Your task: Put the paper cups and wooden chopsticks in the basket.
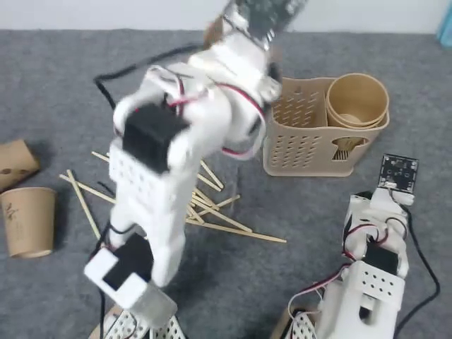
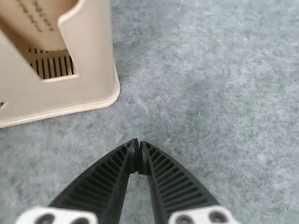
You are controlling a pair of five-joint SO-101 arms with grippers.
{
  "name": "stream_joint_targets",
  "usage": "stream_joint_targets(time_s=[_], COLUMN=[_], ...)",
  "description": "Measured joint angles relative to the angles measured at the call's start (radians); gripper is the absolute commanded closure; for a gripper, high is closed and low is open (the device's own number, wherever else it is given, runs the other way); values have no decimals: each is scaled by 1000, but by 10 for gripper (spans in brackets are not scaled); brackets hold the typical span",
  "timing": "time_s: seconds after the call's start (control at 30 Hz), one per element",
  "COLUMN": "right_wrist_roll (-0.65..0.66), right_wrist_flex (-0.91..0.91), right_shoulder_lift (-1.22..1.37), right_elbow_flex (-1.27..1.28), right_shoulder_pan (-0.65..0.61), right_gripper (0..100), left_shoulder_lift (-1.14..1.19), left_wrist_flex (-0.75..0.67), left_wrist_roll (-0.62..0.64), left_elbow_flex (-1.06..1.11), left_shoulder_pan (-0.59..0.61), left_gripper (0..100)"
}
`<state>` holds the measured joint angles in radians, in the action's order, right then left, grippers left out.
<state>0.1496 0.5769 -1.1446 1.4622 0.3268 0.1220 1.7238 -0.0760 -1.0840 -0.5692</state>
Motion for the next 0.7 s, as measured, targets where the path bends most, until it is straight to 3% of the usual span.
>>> stream_joint_targets(time_s=[0.2, 0.53, 0.7], right_wrist_roll=[0, 0, 0], right_wrist_flex=[-3, -3, -23], right_shoulder_lift=[0, 0, 0], right_elbow_flex=[0, 0, 0], right_shoulder_pan=[3, 3, 3], right_gripper=[983, 983, 983], left_shoulder_lift=[2, 198, 345], left_wrist_flex=[-74, -377, -436], left_wrist_roll=[-83, -91, -91], left_elbow_flex=[-68, 2, 6], left_shoulder_pan=[-163, -184, -183], left_gripper=[989, 989, 989])
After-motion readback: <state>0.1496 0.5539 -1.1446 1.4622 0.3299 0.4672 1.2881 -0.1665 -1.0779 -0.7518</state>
